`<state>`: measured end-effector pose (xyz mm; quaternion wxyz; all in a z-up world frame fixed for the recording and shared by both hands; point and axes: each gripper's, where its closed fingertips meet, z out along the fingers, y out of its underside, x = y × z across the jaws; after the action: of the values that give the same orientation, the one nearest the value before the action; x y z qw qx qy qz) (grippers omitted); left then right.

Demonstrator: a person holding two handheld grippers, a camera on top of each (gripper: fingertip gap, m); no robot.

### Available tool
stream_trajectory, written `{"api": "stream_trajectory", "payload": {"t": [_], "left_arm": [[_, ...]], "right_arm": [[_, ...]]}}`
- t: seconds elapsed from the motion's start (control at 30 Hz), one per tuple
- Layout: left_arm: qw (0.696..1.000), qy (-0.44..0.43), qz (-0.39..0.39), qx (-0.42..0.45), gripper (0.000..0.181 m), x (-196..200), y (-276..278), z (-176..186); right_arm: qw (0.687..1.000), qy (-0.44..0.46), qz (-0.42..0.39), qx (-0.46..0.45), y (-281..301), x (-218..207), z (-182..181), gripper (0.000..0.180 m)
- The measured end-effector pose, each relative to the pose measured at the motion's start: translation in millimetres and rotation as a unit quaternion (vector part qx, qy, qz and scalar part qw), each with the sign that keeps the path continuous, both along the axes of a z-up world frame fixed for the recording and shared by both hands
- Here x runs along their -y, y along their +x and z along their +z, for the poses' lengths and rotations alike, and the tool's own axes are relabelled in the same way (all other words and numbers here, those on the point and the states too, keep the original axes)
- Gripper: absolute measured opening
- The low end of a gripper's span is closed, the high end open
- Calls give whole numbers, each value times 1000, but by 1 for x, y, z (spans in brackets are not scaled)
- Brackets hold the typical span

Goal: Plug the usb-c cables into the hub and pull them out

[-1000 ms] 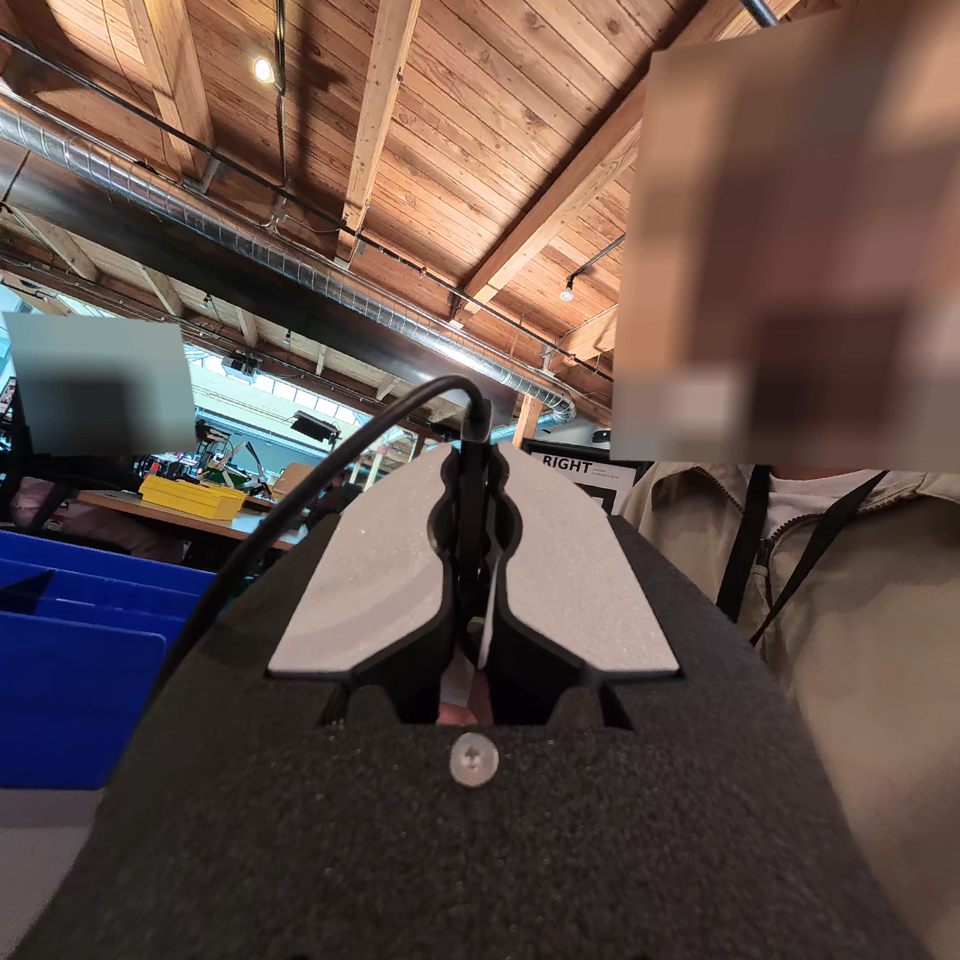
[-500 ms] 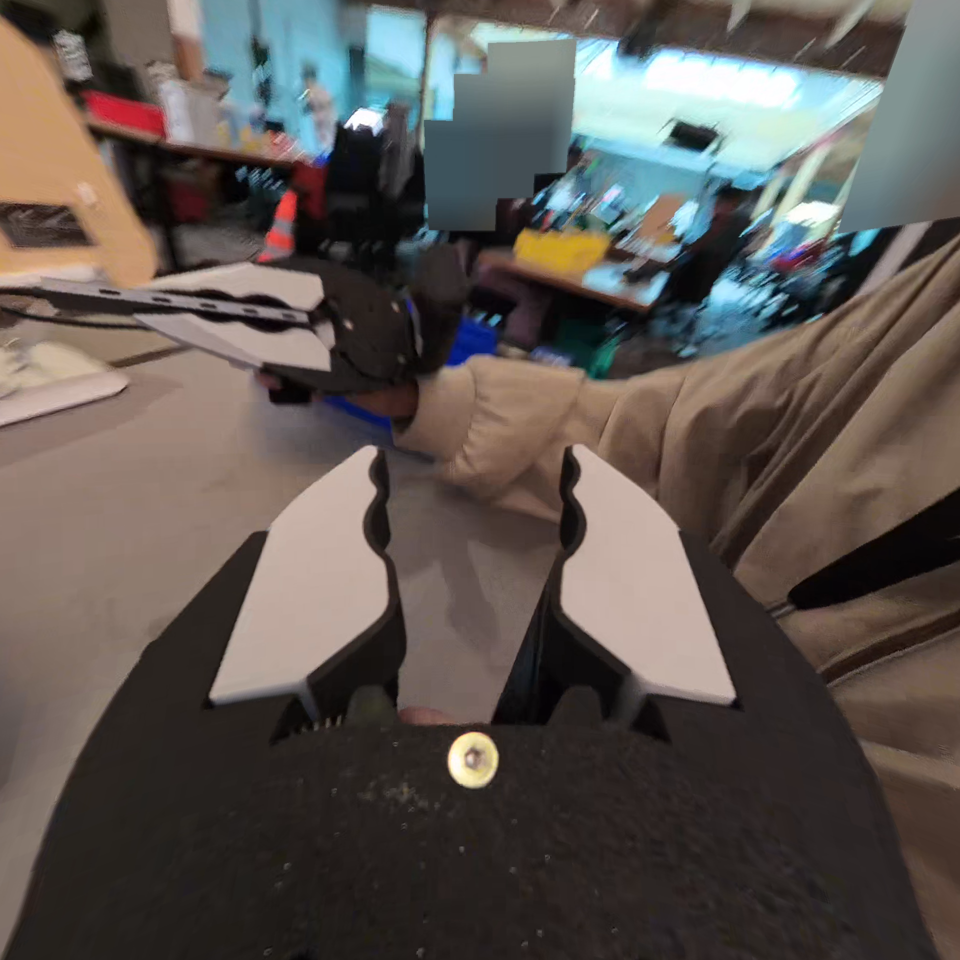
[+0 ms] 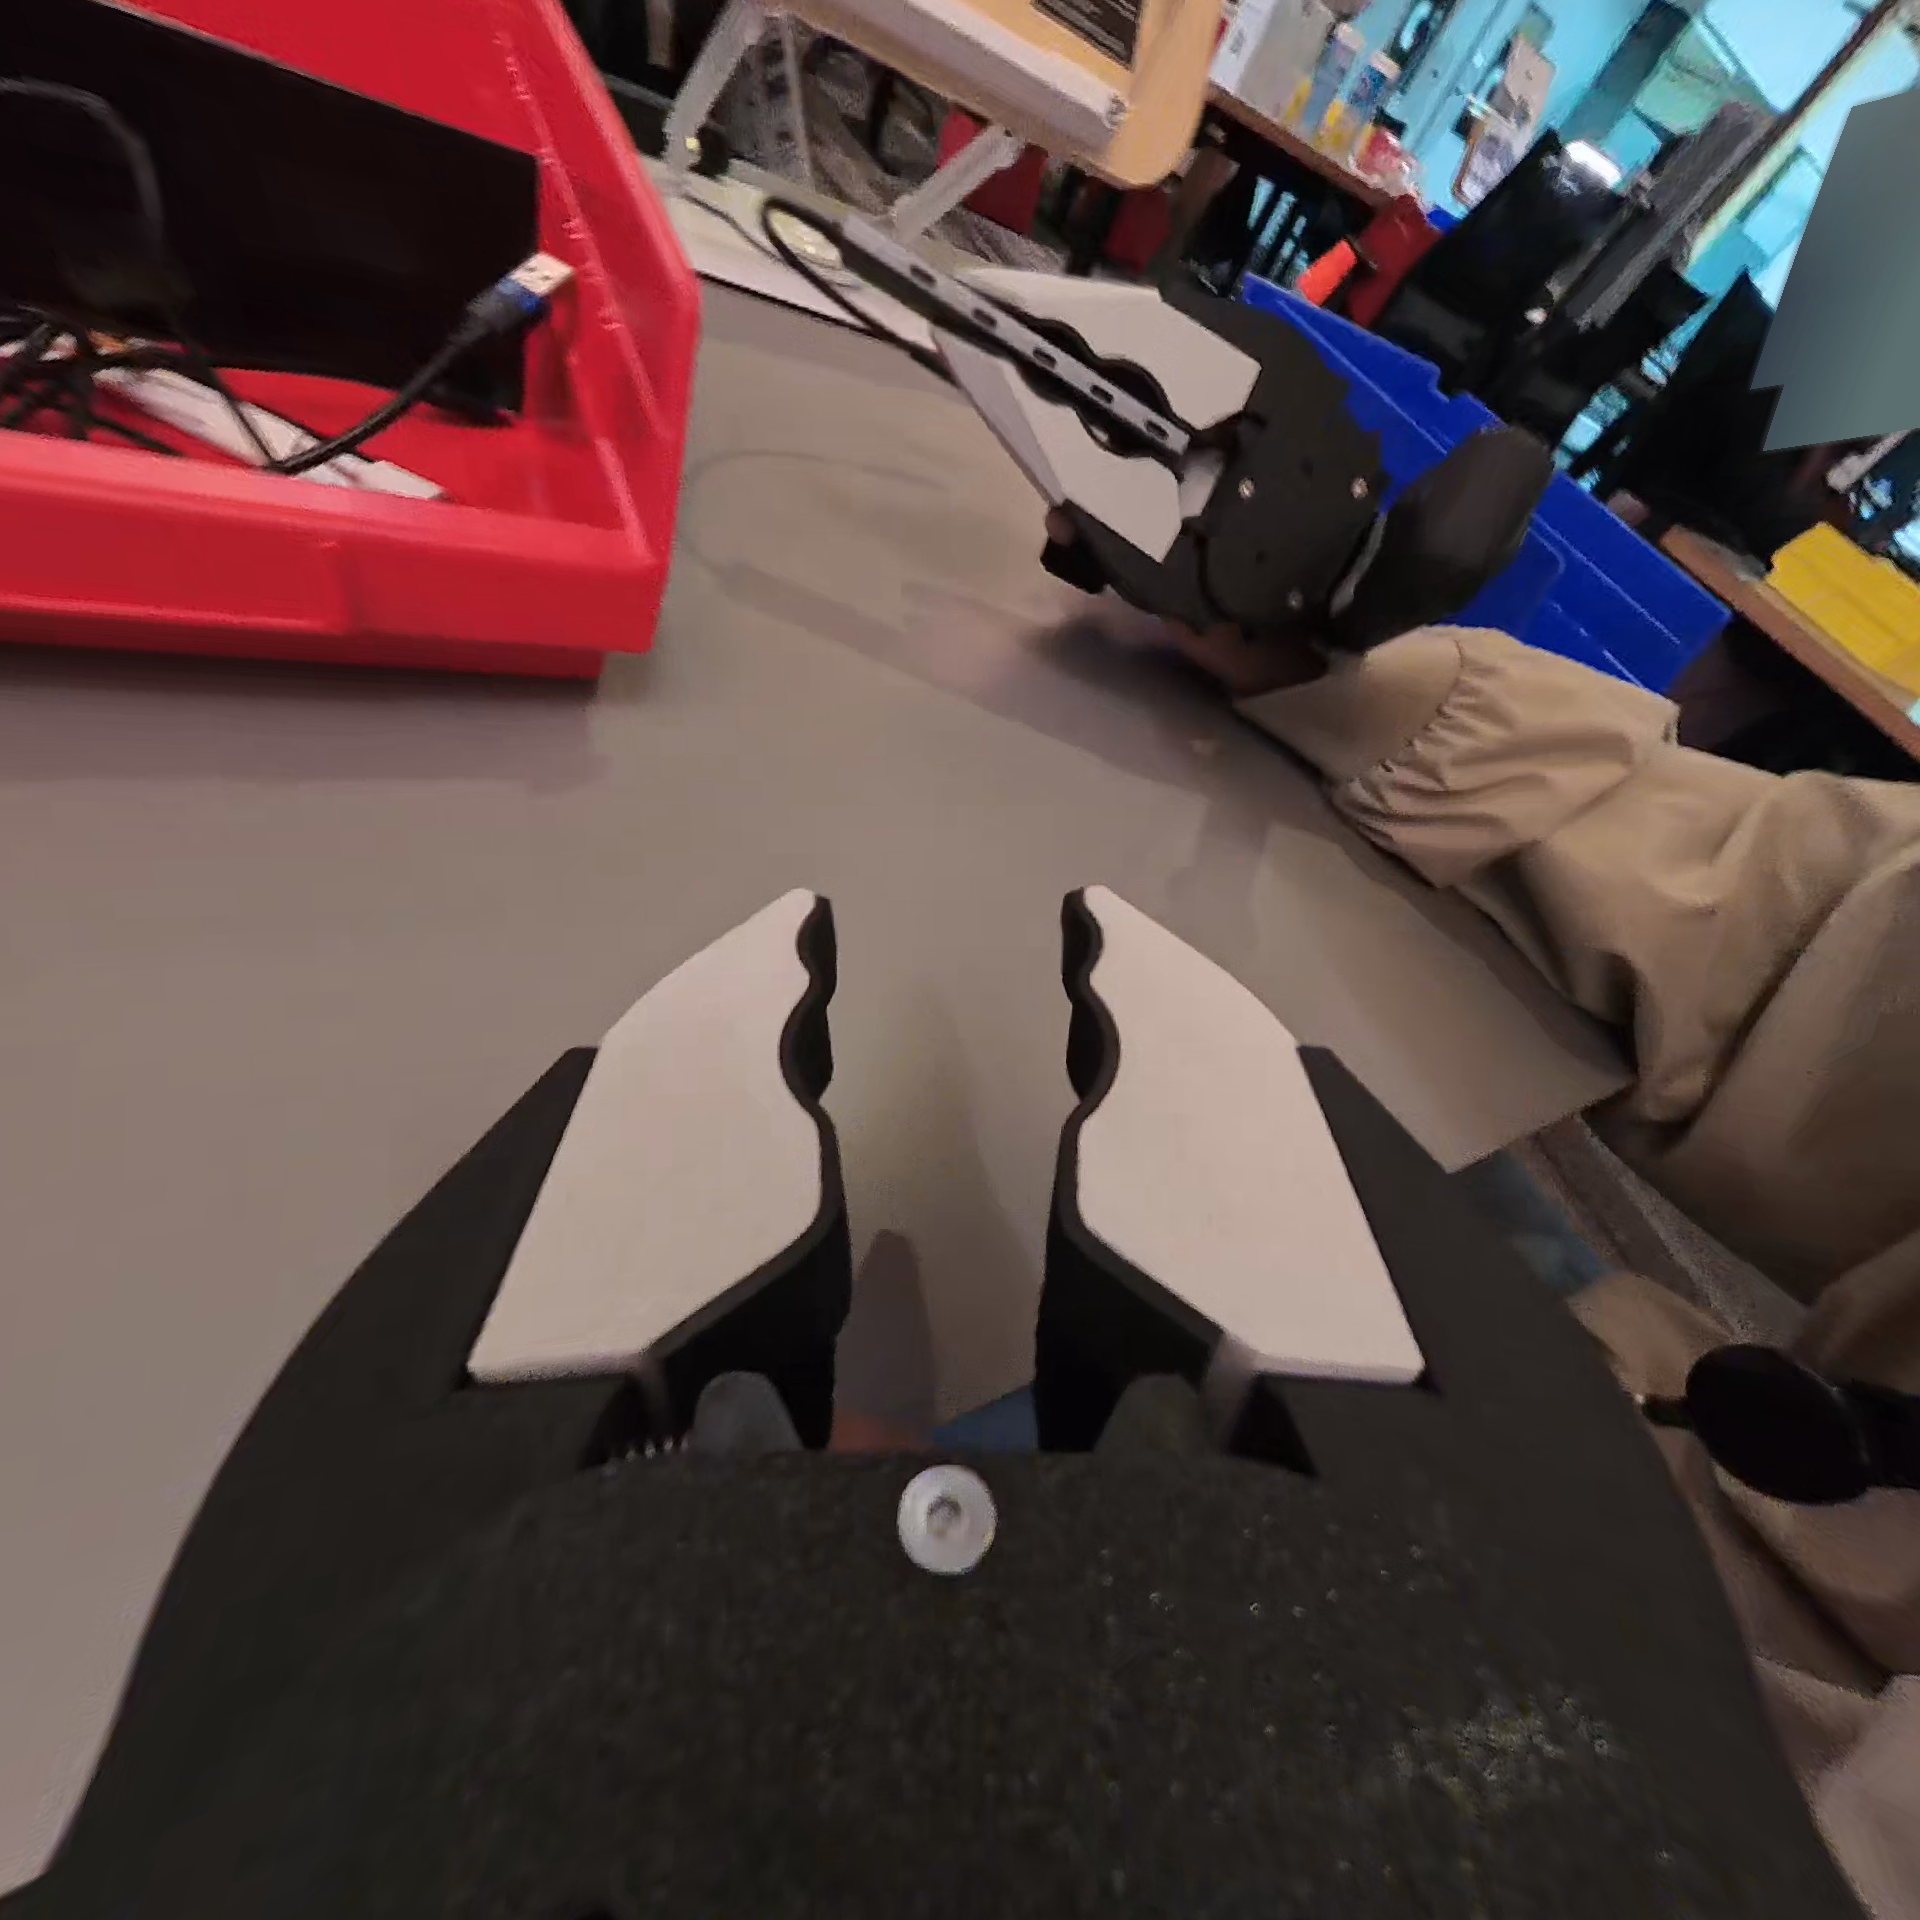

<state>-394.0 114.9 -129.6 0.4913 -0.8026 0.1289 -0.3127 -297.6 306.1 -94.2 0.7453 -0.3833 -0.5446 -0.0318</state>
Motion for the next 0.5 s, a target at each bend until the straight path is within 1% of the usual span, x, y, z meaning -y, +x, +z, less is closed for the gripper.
{"api": "stream_trajectory", "payload": {"t": [0.1,0.17,0.23,0.3,0.37,0.43,0.5], "left_arm": [[1000,-11,19,13,43,-7,-7,-2],[1000,-3,26,1,44,-11,-9,-2],[1000,6,12,-17,42,-15,-8,0],[998,13,-33,-56,42,-22,-7,5],[990,27,-75,-118,41,-37,-14,14],[977,40,-96,-186,41,-62,-28,25],[962,30,-136,-235,40,-87,-35,31]], "right_arm": [[999,13,-14,37,-3,-8,-12,9],[1000,2,-13,21,-2,-10,-8,9],[1000,-8,-14,9,1,-11,-6,9],[1000,-8,-16,3,4,-12,-4,9],[1000,-15,-12,3,3,-12,-5,9],[1000,-14,-8,6,3,-11,-6,9],[1000,-13,-5,6,2,-10,-6,9]]}}
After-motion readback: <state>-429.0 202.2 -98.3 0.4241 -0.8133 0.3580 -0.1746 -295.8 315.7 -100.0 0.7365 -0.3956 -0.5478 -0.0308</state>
